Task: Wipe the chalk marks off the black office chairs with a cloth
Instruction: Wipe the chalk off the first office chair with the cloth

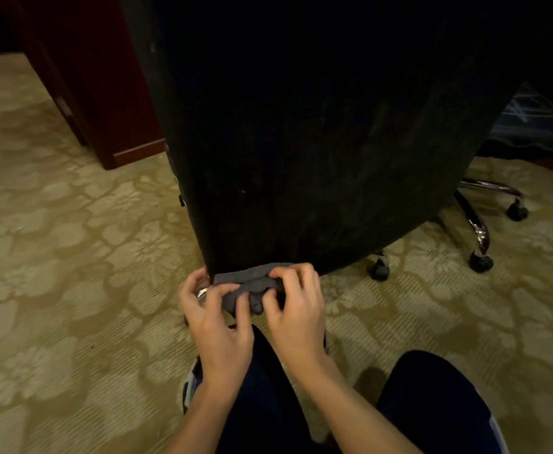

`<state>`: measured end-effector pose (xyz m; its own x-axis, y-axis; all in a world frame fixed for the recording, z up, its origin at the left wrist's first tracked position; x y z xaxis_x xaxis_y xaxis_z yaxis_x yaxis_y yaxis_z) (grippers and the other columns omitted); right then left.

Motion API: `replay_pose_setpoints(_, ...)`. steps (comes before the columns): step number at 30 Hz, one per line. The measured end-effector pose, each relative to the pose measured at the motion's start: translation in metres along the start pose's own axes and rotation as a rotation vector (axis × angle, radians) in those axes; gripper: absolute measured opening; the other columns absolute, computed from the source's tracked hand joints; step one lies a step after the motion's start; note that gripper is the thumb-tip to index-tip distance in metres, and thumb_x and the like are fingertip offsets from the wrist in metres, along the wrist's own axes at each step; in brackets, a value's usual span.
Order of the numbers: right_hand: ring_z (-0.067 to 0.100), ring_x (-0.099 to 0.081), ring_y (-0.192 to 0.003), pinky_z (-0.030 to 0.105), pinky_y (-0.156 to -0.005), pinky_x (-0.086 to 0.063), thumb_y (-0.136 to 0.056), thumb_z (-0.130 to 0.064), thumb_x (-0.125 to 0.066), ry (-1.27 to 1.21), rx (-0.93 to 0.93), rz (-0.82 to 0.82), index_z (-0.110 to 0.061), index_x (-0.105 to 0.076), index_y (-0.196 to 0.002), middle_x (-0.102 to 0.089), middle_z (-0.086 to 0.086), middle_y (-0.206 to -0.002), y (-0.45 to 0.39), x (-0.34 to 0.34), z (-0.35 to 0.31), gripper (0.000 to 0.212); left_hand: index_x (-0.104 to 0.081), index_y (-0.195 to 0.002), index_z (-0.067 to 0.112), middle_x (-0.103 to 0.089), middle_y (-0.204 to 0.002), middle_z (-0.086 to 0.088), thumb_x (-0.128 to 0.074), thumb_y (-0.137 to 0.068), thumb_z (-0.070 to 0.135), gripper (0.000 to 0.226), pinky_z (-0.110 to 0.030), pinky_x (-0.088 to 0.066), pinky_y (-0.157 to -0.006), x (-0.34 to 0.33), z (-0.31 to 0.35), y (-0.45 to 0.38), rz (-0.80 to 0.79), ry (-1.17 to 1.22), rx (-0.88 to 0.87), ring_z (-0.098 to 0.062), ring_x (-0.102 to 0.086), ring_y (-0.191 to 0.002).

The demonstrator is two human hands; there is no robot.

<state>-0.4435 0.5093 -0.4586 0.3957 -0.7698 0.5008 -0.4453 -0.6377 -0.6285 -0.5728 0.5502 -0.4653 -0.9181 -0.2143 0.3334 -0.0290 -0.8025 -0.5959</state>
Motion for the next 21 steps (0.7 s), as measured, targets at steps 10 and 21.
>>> replay_pose_setpoints(10, 0.017, -0.055, -0.091, 0.035, -0.075, -0.053, -0.084, -0.021, -0.055, -0.063, -0.082, 0.028, -0.021, -0.048, -0.104, -0.044, -0.007, -0.104, 0.031, 0.015, 0.031, 0.021, -0.069, -0.102, 0.005, -0.051, -0.129, -0.019, -0.059, -0.092, 0.023, 0.023, -0.038, -0.048, -0.084, -0.018, 0.01, 0.038, -0.089, -0.202, -0.109, -0.033, -0.051, -0.113)
replay_pose_setpoints(21, 0.016, -0.056, -0.092, 0.038, -0.075, -0.052, -0.086, -0.01, -0.066, -0.119, -0.05, -0.062, -0.016, -0.059, -0.1, -0.049, -0.004, -0.102, -0.019, 0.054, 0.083, 0.017, -0.078, -0.097, 0.016, -0.044, -0.099, -0.006, -0.073, -0.088, 0.026, 0.015, -0.033, -0.035, -0.084, -0.061, 0.048, 0.043, 0.017, -0.271, -0.031, -0.022, -0.043, -0.092)
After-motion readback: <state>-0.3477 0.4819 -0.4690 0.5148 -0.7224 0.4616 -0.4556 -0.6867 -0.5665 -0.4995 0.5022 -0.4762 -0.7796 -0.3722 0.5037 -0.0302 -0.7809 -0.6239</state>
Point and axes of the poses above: each hand's wrist, its own y-axis away from the middle knuckle, its own x-axis out of the back of the hand, z = x × y, the point moved 5 cm from there along -y, towards the middle knuckle
